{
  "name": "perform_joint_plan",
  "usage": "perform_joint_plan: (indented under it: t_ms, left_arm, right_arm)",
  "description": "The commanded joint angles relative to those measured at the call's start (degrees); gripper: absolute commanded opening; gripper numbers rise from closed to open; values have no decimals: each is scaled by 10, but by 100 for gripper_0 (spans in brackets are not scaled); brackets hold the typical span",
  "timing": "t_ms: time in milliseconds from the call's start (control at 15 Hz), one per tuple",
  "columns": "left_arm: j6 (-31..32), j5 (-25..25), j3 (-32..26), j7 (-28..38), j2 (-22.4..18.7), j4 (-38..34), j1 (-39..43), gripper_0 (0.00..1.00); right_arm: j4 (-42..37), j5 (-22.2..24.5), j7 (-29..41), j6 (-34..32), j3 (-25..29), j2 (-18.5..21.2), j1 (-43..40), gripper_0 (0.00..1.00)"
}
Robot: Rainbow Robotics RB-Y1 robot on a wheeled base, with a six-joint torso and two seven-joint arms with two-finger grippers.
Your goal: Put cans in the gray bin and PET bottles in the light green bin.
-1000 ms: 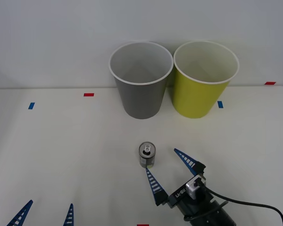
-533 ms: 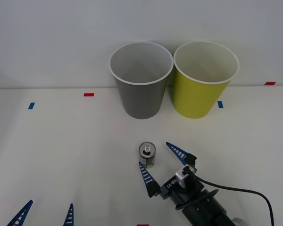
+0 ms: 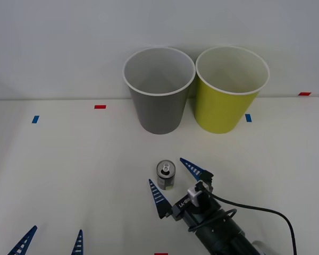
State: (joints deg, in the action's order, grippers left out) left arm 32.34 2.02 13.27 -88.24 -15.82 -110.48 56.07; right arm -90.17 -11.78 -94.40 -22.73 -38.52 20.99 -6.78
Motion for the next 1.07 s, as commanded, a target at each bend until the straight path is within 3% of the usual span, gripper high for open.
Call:
perform_joint_plan:
  t_ms: [67,533,600,733,800,1067]
  left_arm:
    - [0,0,0,0,0,0,0,100]
    - [0,0,0,0,0,0,0,100]
    - [0,0,0,0,0,0,0,100]
    - [0,0,0,0,0,0,0,100]
    - [0,0,0,0,0,0,0,100]
    - [0,0,0,0,0,0,0,100]
  right_arm:
    - [0,1,-6,16,6,-3,3,100]
    - [0,-3,-9,42,12,-15,13,100]
    - [0,-3,-10,42,13,-15,14,92]
    - [0,-5,-7,43,12,-14,15,20]
    - [0,-7,-7,43,13,-15,15,13]
    - [0,-14,-5,43,13,-19,14,8]
